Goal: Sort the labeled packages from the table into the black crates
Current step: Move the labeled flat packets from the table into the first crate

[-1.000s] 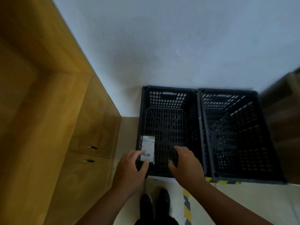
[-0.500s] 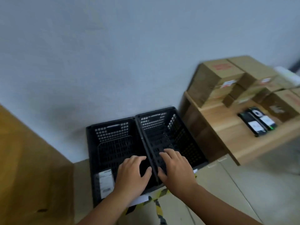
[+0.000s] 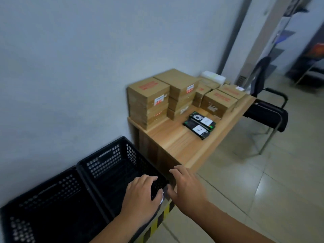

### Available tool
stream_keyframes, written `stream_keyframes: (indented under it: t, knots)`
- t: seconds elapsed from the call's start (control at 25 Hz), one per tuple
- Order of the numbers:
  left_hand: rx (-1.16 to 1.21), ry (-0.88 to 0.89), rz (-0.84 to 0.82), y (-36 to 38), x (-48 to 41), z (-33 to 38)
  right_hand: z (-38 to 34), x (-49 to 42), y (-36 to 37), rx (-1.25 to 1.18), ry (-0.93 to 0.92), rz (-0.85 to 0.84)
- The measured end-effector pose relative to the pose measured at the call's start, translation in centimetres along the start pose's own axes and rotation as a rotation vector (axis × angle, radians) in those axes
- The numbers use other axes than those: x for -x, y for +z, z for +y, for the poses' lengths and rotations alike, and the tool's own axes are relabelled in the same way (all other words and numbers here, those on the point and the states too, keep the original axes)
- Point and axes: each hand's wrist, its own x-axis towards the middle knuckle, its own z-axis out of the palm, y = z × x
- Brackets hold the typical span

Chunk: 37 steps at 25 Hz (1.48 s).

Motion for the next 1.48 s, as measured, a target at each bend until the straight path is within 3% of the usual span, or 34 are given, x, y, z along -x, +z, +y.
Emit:
stream_keyframes:
  t: [0.48,0.88,1.08,1.48]
  knots:
    - [-0.003,-0.169,0.047,8.4,-14.8,17.6,23.7,-7.9,-5.3,-0.06,-0.012,-0.022]
    - [0.075,-0.259,0.074,13.7,-29.6,20.1,33.4,-20.4,-5.7,-0.02,-0.041,-0.085]
    - [-0.023,-0.298,0.05,14.9,-36.0,21.3,37.7,-25.7,-6.1,0.004,-0.066,-0.135]
    - [-0.074,-0.578,0.164,19.5,-46.3,24.1,46.8,-37.5,-5.3,-0.05,-0.334,-0.235]
